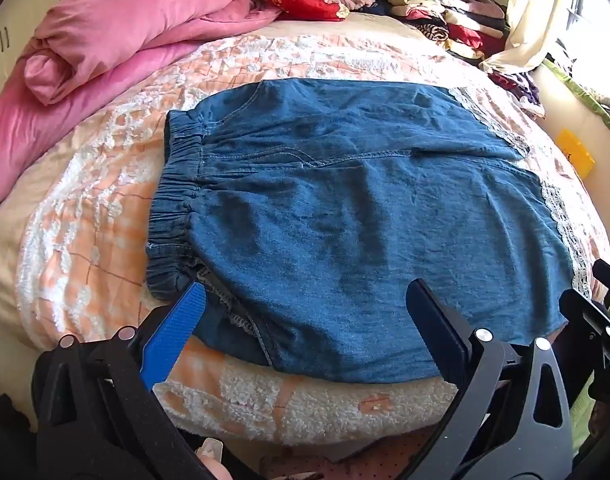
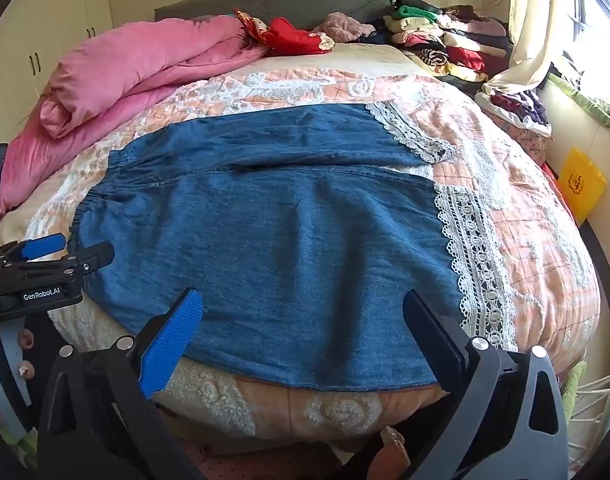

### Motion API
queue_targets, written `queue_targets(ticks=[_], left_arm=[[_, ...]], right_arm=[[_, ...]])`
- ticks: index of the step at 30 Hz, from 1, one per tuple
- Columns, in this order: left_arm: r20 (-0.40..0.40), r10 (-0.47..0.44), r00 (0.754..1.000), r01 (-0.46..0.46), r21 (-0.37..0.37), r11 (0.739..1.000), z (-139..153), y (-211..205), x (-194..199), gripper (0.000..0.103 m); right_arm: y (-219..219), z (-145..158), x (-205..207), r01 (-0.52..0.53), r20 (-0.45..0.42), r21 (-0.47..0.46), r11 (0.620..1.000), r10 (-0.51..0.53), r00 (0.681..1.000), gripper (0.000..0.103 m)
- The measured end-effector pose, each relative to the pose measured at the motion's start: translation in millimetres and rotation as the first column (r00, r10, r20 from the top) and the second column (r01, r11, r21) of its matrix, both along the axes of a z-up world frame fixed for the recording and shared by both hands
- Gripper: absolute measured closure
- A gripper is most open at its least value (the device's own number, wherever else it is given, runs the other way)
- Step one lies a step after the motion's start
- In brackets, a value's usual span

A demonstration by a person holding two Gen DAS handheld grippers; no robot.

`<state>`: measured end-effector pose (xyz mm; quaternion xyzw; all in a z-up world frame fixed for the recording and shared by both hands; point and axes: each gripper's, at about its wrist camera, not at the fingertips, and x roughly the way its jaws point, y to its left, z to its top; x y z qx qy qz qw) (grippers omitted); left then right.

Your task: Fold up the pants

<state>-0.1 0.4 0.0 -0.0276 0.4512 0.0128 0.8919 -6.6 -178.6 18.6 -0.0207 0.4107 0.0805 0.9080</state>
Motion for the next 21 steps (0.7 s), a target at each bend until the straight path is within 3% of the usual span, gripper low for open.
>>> queue_targets(ticks=[21], left_arm=[[0.017,-0.020,1.000,0.020,0.007,1.000,5.5,-8.3,-3.8,0.009]], right_arm=[[-1.2,3.0,-3.8,0.009,0.011,0.001,1.000,-0.009,1.000,0.004]])
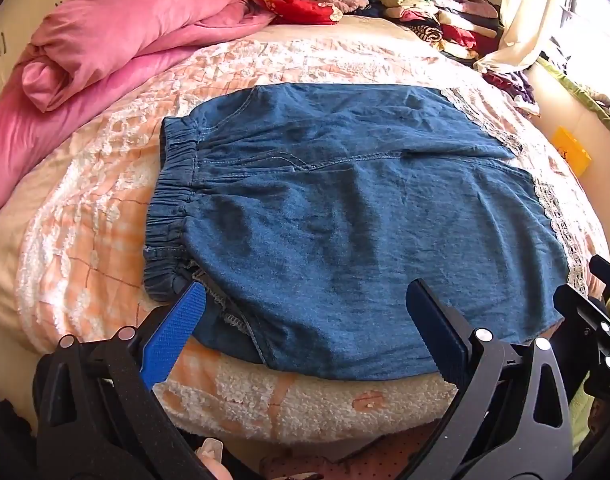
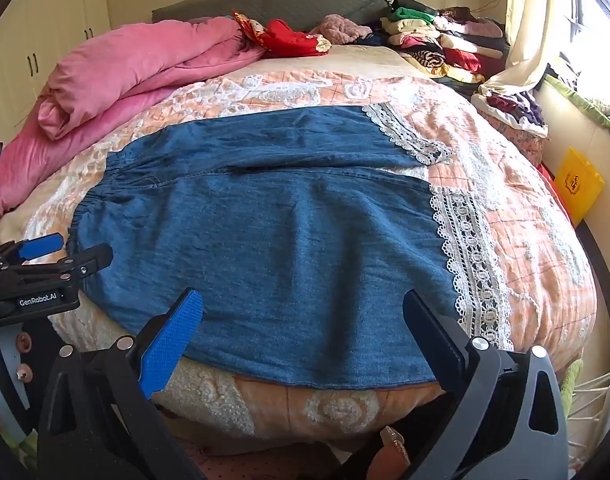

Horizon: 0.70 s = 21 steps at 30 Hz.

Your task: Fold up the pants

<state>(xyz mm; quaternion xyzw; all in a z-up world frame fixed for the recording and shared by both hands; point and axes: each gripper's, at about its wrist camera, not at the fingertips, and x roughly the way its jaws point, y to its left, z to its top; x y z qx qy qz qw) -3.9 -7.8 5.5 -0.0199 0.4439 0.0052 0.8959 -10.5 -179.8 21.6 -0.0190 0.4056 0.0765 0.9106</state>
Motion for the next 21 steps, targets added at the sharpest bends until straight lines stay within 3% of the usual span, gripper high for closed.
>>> queue_targets(ticks=[21], left_arm=[[0.002,0.002,1.000,-0.002,0.003,1.000,1.5,0.6,-0.4,0.009]], right_arm=[[0.3,-0.4,-0.6,0.000,-0.001,0.001,1.000,0.000,1.000,0.004]])
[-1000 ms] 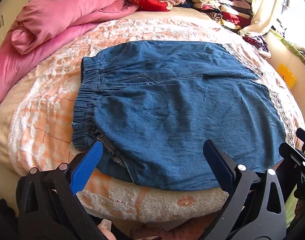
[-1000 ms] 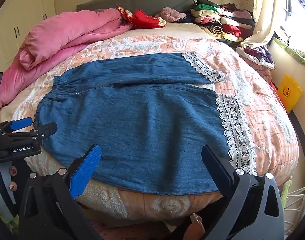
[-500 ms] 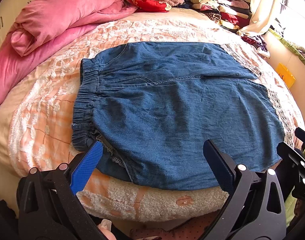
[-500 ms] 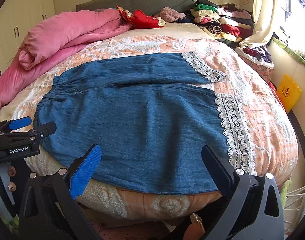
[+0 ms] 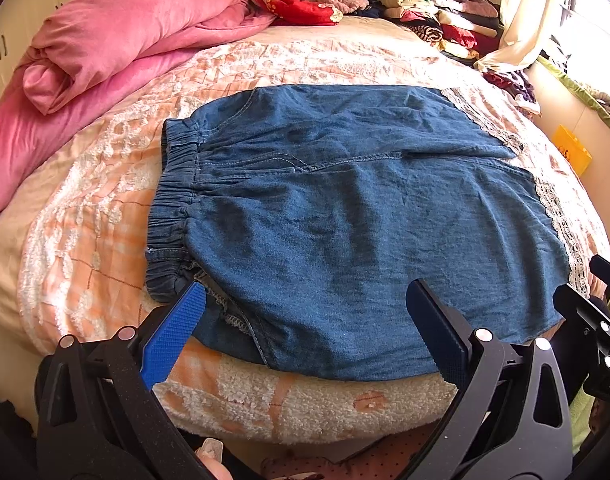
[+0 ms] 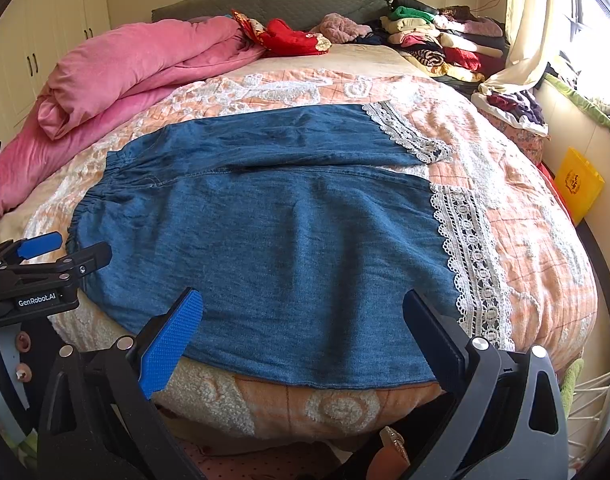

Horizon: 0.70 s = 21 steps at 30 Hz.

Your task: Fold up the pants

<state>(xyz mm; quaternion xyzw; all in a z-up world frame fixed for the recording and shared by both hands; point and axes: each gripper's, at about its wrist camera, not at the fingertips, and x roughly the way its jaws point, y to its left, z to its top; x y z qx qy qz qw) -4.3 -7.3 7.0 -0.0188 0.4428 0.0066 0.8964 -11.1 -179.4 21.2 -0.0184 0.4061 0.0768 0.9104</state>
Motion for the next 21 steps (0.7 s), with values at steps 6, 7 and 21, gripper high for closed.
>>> queue_targets(ticks=[6,7,21], left_arm=[[0.001,0.000,1.000,0.000,0.001,1.000,-0.1,-0.2,-0.1,0.009],[0.001,0.000,1.000,0.000,0.001,1.000,0.3,-0.3,-0.5,0.009],[0.001,0.001,1.000,-0.001,0.004,1.000,0.5,0.5,0.0,0.009]], right_arm=[[0.2,-0.8,0.0,0.000,-0.001,0.000,1.000,0.000,1.000,0.004],[0.3,-0.8,-0.1,0.000,-0.001,0.000,1.000,0.000,1.000,0.004],[0.9,-1.1,0.1,0.001,0.000,-0.002,1.000,-0.001,1.000,0.004]])
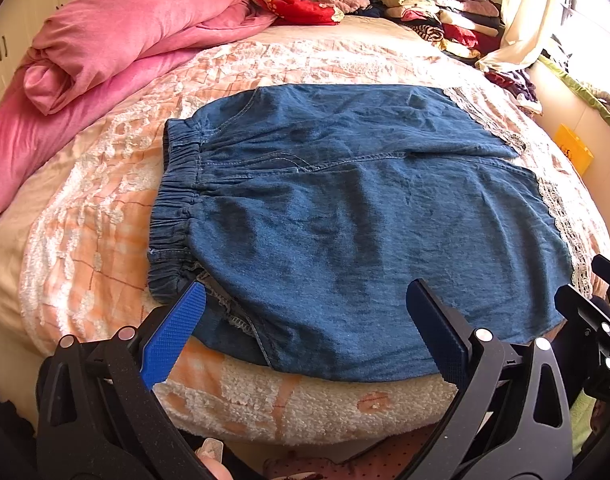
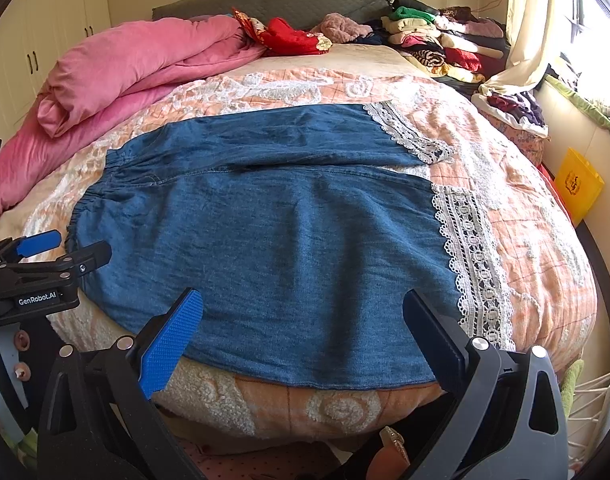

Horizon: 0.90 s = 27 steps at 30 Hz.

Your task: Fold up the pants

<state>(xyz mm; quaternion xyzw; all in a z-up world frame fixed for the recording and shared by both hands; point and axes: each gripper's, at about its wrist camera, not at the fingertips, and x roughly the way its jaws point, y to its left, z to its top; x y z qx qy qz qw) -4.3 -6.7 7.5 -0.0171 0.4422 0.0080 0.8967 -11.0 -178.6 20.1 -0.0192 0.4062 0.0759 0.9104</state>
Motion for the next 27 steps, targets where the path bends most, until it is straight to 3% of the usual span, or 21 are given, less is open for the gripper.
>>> queue_targets(ticks=[13,27], left_arm=[[-0.011,0.021,1.000,-0.021,0.010,1.000,-5,15,14,0.009],[-0.007,0.095,0.995,-0.095,0.008,0.995,0,57,56,0.009]], right_arm=[[11,0,18,-0.040,-0.013,-0.017,0.999,0.040,0.999,0.004],[37,23,93,-0.138,0.003,-0.034,0.990,0.138,0.990,0.004]])
